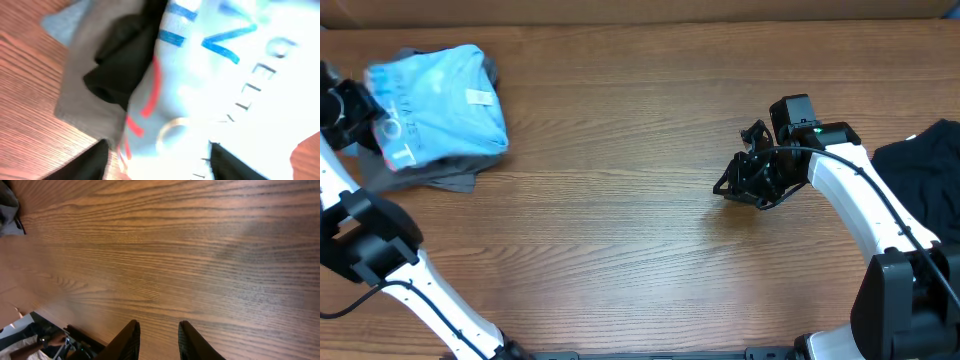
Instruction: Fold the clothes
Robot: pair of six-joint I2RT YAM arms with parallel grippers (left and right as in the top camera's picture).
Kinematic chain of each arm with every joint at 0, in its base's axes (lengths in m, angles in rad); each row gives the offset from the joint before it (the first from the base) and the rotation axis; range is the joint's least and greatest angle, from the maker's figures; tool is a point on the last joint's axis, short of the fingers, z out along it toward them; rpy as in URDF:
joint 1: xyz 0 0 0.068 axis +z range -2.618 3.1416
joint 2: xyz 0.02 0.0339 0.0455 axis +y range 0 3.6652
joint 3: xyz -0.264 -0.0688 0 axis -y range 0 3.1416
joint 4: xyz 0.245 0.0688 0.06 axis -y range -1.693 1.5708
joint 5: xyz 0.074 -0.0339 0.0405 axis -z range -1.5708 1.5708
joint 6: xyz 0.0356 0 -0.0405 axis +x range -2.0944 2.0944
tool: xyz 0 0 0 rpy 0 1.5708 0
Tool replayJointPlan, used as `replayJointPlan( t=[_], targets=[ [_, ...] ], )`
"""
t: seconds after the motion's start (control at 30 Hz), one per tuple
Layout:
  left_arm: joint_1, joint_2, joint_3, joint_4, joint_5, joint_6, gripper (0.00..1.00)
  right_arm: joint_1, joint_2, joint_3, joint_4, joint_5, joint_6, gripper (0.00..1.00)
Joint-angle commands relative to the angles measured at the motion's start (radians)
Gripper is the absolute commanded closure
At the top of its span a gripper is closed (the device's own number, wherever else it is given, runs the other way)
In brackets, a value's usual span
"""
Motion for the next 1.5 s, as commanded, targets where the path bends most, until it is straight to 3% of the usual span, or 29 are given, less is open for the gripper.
replayJointPlan(
  t=[0.0, 0.17, 0.23, 0.3, 0.57, 0.7, 0.73, 0.8, 0.9, 1.0, 1.27, 1.47],
  targets=[
    [0.016, -0.019, 0.026, 0.008, 0.010, -0.001, 0.13, -0.003, -0.016, 0.004, -0.010, -0.013, -0.004, 0.71],
    [0.060, -0.030, 0.040, -0.037, 0.049, -0.003, 0.25, -0.003, -0.016, 0.004, -0.026, -0.013, -0.004, 0.71],
    [0.069, -0.052, 0.045, -0.071, 0.079, 0.022, 0.43, -0.003, -0.016, 0.004, -0.022, -0.013, -0.007, 0.71],
    [0.074, -0.087, 0.045, -0.093, 0.121, 0.047, 0.51, -0.003, -0.016, 0.005, -0.014, -0.013, -0.010, 0.71],
    [0.044, -0.438, 0.044, -0.206, 0.139, 0.176, 0.42, -0.003, -0.161, 0.134, 0.018, 0.059, -0.073, 0.60],
    [-0.005, -0.678, 0.044, -0.206, 0.098, 0.191, 0.30, -0.003, -0.310, 0.245, 0.018, 0.154, -0.091, 0.50],
    [-0.021, -0.734, 0.044, -0.205, 0.085, 0.191, 0.16, -0.003, -0.346, 0.267, 0.018, 0.172, -0.091, 0.46],
    [-0.065, -0.843, 0.044, -0.205, 0.080, 0.192, 0.02, -0.003, -0.422, 0.303, 0.018, 0.194, -0.091, 0.39],
    [-0.137, -0.969, 0.027, -0.205, 0.080, 0.210, 0.00, -0.003, -0.525, 0.320, 0.017, 0.195, -0.091, 0.26],
    [-0.196, -1.087, -0.047, -0.205, 0.071, 0.203, 0.00, -0.003, -0.629, 0.320, 0.002, 0.195, -0.091, 0.00],
    [-0.280, -1.345, -0.529, -0.205, 0.053, 0.159, 0.00, -0.003, -0.780, 0.320, -0.090, 0.210, -0.090, 0.00],
    [-0.280, -1.376, -0.754, -0.205, 0.050, 0.161, 0.00, -0.003, -0.784, 0.317, -0.151, 0.210, -0.090, 0.00]
  ],
)
